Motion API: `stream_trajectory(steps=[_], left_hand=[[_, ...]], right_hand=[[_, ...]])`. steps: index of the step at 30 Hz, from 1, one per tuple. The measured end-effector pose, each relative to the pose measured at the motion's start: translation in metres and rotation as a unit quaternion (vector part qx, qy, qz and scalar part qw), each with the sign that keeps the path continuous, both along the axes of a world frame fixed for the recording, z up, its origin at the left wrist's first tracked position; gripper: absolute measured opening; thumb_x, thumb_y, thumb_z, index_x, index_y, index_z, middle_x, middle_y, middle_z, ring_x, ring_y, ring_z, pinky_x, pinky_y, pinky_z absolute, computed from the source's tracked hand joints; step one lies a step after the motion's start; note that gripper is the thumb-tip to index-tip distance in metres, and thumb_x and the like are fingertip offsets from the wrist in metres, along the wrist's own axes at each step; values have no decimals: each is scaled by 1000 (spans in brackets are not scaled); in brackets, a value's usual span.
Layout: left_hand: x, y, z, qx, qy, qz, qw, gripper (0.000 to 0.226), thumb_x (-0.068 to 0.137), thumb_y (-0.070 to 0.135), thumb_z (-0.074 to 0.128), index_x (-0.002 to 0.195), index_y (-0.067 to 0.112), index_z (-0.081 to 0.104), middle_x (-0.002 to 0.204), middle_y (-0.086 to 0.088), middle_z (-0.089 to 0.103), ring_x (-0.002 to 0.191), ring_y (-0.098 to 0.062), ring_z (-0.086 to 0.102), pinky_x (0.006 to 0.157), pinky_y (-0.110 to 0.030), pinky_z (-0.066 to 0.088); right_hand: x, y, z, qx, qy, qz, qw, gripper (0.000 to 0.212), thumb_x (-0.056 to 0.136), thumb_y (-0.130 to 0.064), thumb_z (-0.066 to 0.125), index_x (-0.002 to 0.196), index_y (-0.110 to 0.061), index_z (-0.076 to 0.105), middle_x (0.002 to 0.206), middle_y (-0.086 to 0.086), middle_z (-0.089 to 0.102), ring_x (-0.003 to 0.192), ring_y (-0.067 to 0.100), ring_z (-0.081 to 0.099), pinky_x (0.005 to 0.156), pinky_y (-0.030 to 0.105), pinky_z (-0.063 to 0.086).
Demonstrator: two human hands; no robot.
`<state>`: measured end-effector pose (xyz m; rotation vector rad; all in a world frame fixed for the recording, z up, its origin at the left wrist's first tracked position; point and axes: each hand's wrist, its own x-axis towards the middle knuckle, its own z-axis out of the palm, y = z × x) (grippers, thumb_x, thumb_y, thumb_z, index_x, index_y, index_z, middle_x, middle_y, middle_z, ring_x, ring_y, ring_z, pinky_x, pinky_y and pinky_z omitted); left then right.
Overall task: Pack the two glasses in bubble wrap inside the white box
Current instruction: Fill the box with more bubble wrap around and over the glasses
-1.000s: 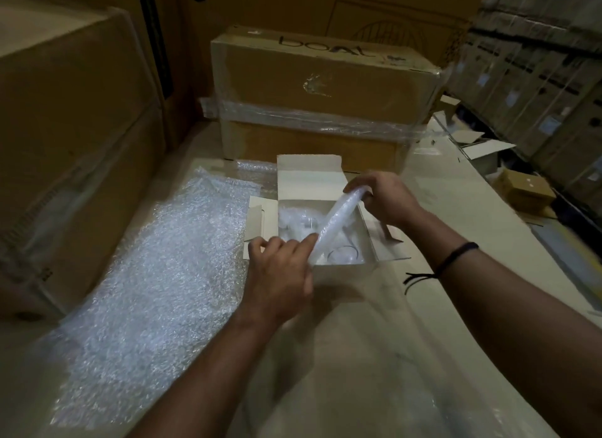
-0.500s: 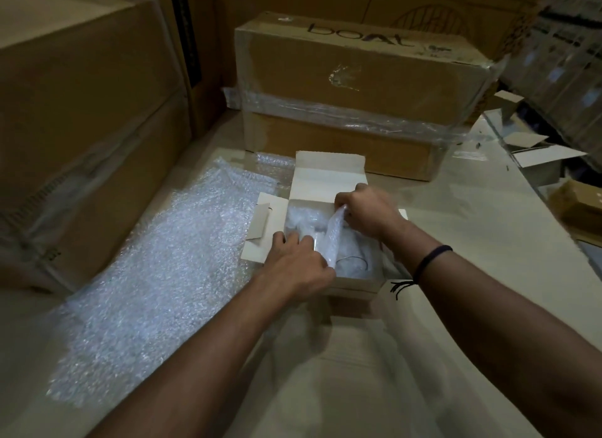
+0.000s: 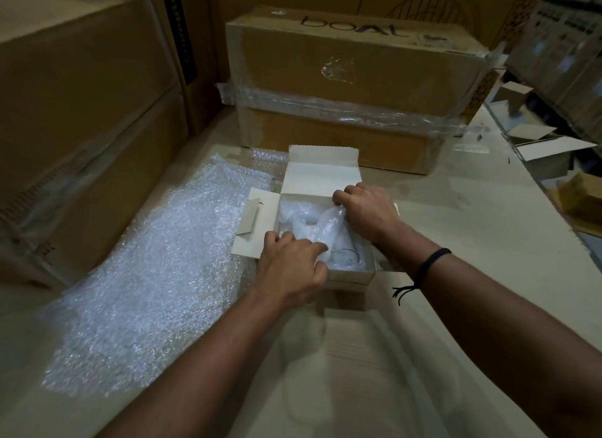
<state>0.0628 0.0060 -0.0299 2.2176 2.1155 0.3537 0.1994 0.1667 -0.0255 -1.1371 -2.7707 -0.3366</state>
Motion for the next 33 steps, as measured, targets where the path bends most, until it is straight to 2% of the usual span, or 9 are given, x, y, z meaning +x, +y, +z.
stream_trajectory(steps=[4,7,12,15,20,25,28,31,33], left_hand=[[8,6,4,-75,8,10,997,57,86,47,17,106,24,65,97,-2,68,95,-20,52,90,-42,28],[5,9,2,-105,-15,14,994,52,92,46,16,91,25,64,95,-1,65,98,-20,49,91,-44,28],[1,2,-5,-69,-5,18,997,49,100,44,23,118,29,67,128,1,49,115,-18,40,99,-41,25],[4,2,-6,-66,25,23,997,53,100,48,21,114,29,68,129,2,47,116,-18,38,100,-41,25],[5,4,-7,-75,18,21,997,54,99,53,22,118,30,67,128,3,53,118,-19,40,100,-42,23],[-10,-5,-6,151,-20,58,987,47,85,58,38,94,29,74,105,10,66,103,-17,52,88,-38,23],[-10,-6,-2,-15,7,1,1000,65,88,65,22,90,28,75,100,13,69,102,-12,46,91,-39,22],[-5,-3,2,-84,13,2,996,72,94,64,13,73,23,67,94,5,68,106,-16,46,95,-42,27],[-2,-1,4,-118,11,9,993,66,97,63,11,70,26,58,99,-3,68,115,-19,45,100,-44,25]], right_hand=[[-11,-6,6,7,5,-5,1000,23,84,-4,53,105,-13,59,92,10,63,82,32,58,58,32,31],[-15,-6,8,-60,-10,5,998,27,87,-4,51,109,-17,60,103,8,65,89,31,61,60,30,34],[-3,-6,26,-123,-49,9,991,43,89,-9,61,129,-28,59,132,0,57,111,22,58,78,31,47],[4,-21,32,-66,-46,95,992,53,84,0,60,129,-29,60,138,0,52,116,21,53,78,28,38],[2,-28,22,-118,-123,119,978,54,88,0,52,130,-33,60,143,-4,49,128,17,43,97,34,37],[0,-22,18,-164,-138,105,971,56,89,0,50,133,-35,57,148,-7,45,136,18,37,111,37,33],[0,-26,27,-164,-140,103,971,61,85,2,49,133,-34,57,148,-6,45,136,19,37,106,37,34],[3,-33,35,-128,-86,129,980,60,79,5,51,124,-32,64,141,-4,53,129,17,43,92,33,35],[2,-39,35,-140,-101,145,974,53,82,3,53,120,-31,67,140,-4,53,130,16,40,94,33,34]])
